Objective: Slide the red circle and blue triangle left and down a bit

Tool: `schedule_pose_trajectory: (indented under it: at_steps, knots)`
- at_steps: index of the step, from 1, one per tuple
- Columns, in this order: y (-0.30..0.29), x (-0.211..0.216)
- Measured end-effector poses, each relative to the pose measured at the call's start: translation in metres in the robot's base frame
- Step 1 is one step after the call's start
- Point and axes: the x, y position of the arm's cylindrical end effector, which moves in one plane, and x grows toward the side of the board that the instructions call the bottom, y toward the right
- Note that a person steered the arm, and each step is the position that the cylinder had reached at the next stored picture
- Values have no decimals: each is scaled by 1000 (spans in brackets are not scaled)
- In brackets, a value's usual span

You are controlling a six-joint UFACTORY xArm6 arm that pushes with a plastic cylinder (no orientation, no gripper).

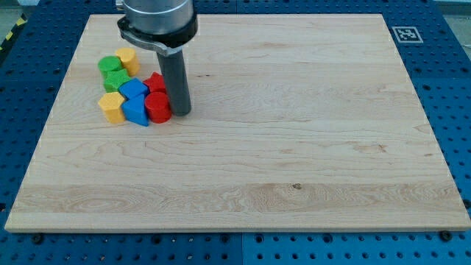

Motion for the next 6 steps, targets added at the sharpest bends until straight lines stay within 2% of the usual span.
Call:
schedule_pose_trajectory:
  at_steps: [6]
  knots:
    - [-29, -4]
